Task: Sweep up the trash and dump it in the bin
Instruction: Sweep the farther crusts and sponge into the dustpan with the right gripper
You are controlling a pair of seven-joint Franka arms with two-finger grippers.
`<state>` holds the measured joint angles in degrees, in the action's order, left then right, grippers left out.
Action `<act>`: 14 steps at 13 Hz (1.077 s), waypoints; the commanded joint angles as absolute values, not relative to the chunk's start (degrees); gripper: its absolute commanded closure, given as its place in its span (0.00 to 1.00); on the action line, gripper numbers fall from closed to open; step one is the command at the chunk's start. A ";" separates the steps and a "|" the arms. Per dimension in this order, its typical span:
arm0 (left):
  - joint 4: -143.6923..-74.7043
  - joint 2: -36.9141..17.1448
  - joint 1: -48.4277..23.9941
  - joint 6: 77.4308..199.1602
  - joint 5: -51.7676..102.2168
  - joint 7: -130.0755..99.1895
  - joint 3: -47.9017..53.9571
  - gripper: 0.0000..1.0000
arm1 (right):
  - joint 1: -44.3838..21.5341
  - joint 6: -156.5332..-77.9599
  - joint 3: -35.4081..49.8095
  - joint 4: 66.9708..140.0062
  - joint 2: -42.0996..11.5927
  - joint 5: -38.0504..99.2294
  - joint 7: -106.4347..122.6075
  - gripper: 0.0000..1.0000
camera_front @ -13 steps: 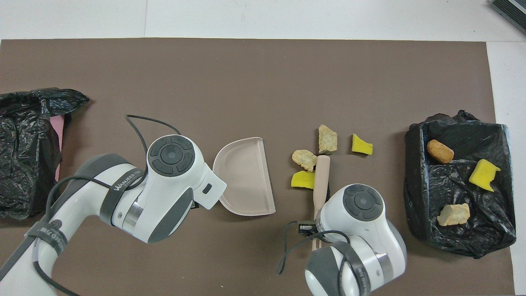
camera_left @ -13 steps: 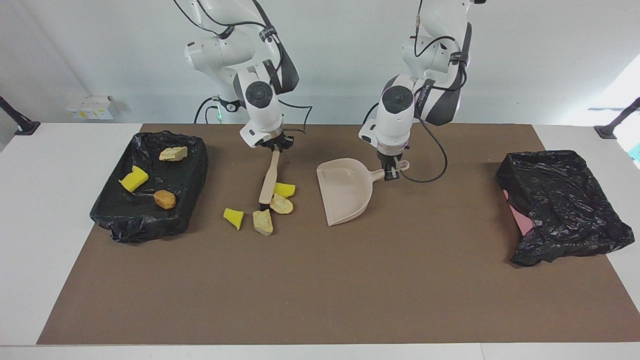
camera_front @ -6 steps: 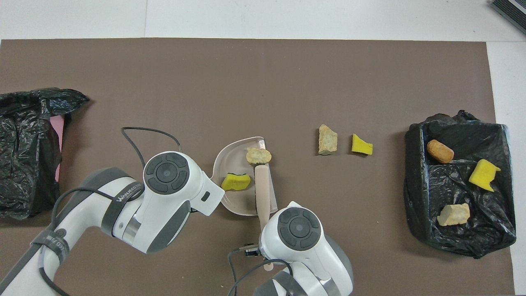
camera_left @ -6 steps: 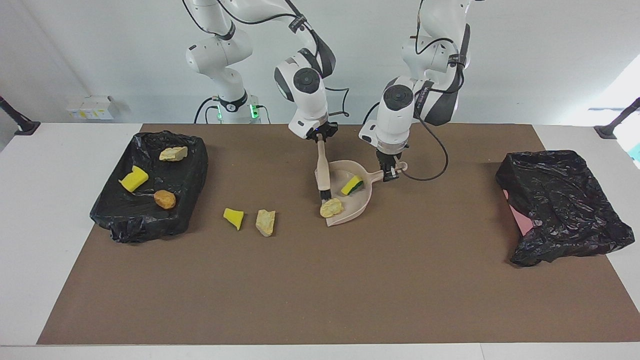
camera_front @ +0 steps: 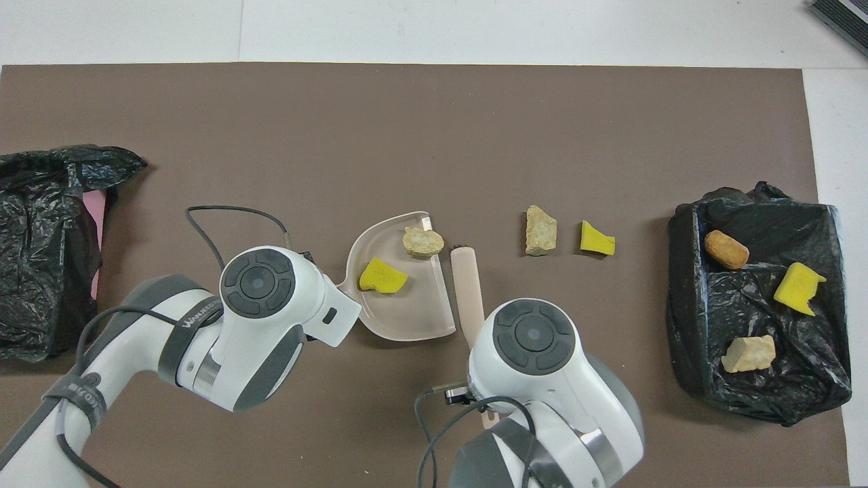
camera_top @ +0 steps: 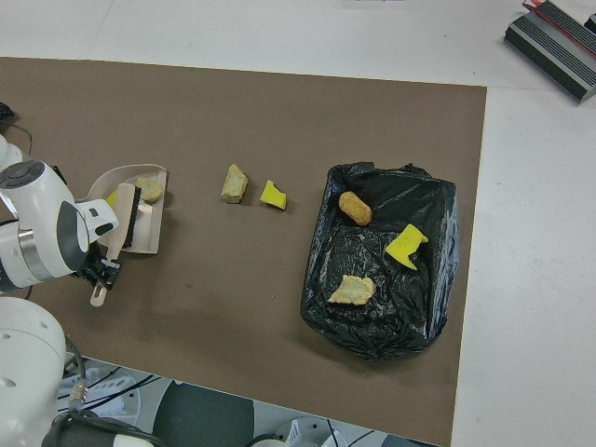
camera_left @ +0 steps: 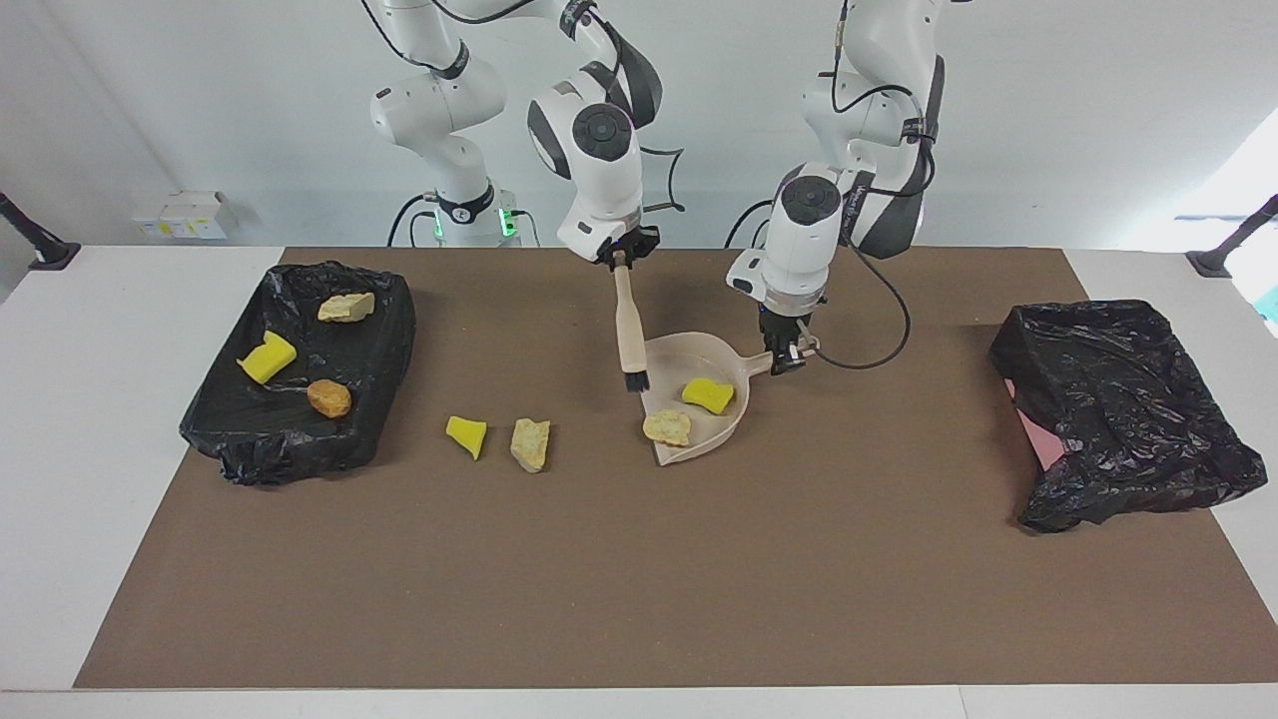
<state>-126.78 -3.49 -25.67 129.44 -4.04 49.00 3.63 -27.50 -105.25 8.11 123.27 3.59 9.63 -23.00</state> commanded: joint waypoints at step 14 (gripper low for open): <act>-127.35 -3.43 -25.13 132.71 -3.25 41.66 3.78 1.00 | -3.87 -107.49 8.61 121.82 -6.24 -12.83 -8.55 1.00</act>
<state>-126.78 -3.72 -24.46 131.23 -3.97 42.61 3.96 -5.52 -108.31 7.76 123.60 -4.91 -11.14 -12.55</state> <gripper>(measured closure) 0.683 0.731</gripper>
